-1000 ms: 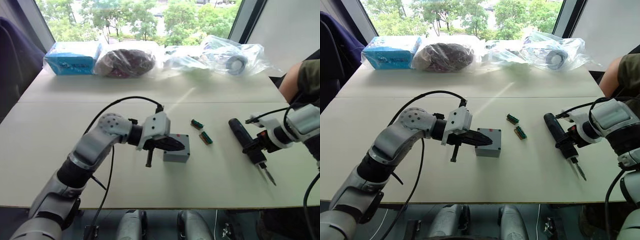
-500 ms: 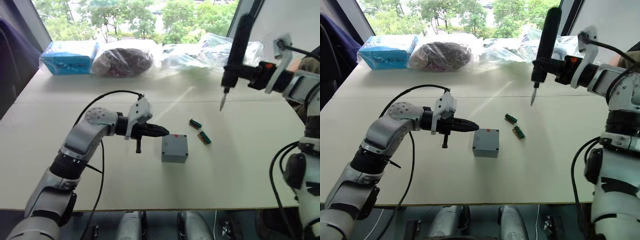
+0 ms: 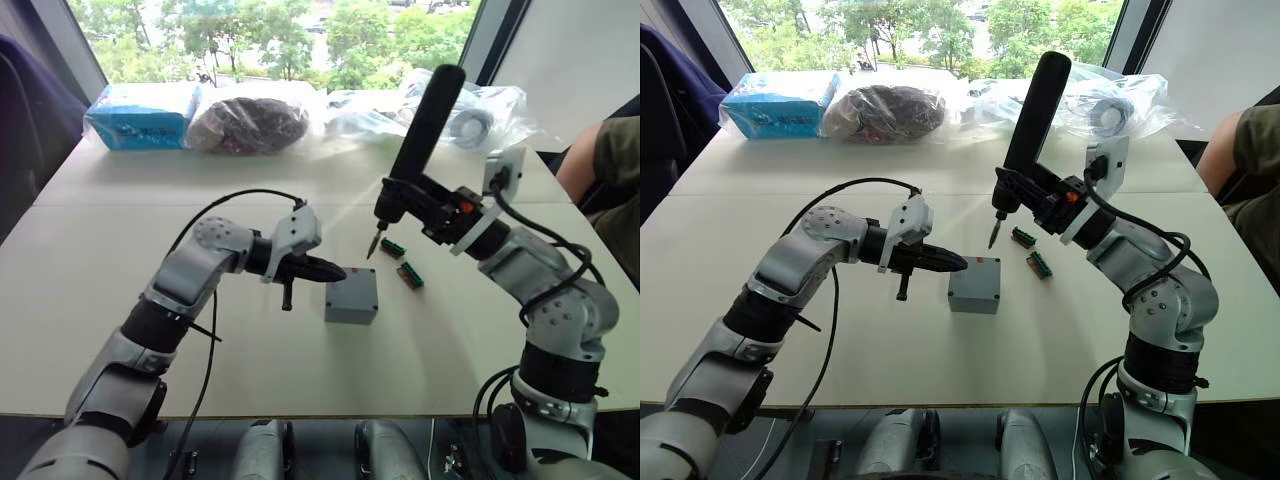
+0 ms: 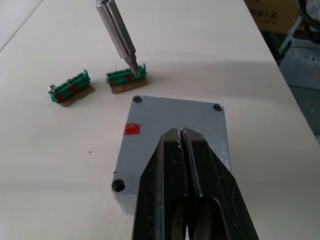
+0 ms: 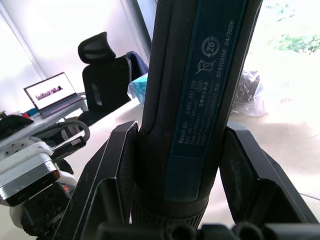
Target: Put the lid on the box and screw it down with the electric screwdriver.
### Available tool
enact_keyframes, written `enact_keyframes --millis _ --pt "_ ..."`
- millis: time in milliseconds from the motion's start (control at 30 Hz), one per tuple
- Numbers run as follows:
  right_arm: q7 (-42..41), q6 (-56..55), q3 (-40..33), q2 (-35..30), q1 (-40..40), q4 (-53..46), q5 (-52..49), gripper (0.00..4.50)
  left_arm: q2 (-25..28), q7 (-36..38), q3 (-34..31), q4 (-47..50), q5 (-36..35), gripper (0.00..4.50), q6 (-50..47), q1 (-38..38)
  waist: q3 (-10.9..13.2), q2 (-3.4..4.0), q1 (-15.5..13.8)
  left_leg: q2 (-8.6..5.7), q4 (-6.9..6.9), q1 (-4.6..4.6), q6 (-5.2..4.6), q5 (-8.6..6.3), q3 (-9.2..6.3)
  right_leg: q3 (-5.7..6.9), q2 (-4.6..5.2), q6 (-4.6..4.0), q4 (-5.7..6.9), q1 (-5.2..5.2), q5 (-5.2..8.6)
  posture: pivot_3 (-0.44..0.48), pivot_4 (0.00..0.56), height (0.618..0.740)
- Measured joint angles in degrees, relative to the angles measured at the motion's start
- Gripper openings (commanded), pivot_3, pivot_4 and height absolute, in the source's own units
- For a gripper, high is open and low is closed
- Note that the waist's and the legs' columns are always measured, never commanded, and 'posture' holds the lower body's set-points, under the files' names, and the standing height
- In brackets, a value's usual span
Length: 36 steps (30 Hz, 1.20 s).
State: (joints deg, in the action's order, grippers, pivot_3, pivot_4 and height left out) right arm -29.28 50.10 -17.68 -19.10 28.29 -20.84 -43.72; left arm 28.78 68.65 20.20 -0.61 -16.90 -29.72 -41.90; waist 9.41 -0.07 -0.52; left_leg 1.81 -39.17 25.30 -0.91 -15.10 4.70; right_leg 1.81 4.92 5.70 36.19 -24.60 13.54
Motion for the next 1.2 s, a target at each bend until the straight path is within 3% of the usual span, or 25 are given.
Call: enact_keyframes --millis 300,1200 --pt "-1.17 -8.04 5.83 -0.50 -3.73 1.52 4.76 1.84 -1.21 0.58 1.65 -4.30 3.25 0.00 4.12 0.25 0.00 0.00 -0.17 0.00 0.00 0.00 0.00 0.00 0.01 0.00 0.02 0.00 -0.01 0.01 0.00 0.000 0.150 0.740" --pt "-0.88 -12.62 5.94 -2.91 -5.68 2.65 5.17 1.84 -2.59 0.03 1.90 -4.24 4.57 0.00 4.45 0.41 0.00 0.00 -0.15 0.00 -0.01 -0.02 -0.01 -0.01 -0.07 0.00 0.01 0.00 -0.01 0.03 0.00 0.000 0.150 0.740"
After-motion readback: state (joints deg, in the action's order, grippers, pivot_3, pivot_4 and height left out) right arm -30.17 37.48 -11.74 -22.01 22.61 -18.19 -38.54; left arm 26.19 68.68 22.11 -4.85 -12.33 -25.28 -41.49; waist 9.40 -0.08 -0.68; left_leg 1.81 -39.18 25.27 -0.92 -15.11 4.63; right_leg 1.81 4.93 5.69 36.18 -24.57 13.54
